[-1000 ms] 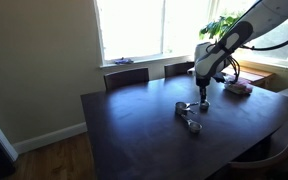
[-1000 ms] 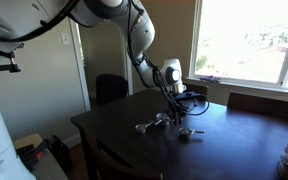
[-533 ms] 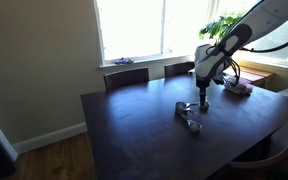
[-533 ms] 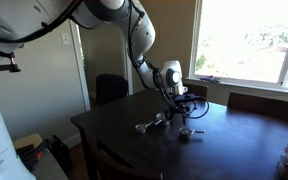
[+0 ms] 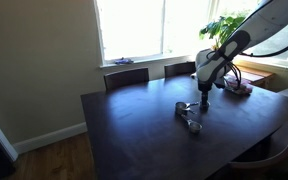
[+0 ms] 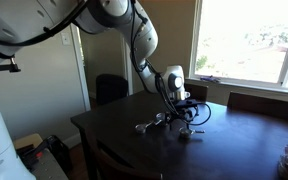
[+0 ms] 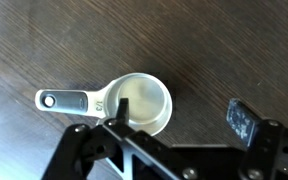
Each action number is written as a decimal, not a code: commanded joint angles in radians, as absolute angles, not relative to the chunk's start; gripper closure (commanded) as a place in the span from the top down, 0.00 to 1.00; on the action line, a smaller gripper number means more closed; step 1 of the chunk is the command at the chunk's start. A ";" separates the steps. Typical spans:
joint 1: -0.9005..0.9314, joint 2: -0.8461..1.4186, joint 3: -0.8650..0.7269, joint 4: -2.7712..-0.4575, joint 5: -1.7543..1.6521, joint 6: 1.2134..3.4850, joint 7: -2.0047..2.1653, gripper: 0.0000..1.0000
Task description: Stack the pots in order of size
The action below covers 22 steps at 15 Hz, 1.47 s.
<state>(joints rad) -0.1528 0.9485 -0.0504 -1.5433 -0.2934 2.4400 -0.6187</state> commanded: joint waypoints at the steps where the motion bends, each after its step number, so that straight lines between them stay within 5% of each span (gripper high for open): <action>1: -0.187 0.970 -0.017 -1.513 -0.277 2.384 -0.663 1.00; 11: -0.191 1.027 0.000 -1.483 -0.281 2.368 -0.770 1.00; 22: -0.155 0.870 0.020 -1.766 -0.250 2.373 -0.699 0.99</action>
<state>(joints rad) -0.1566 0.9647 0.0002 -1.6139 -0.2810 2.3800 -0.7440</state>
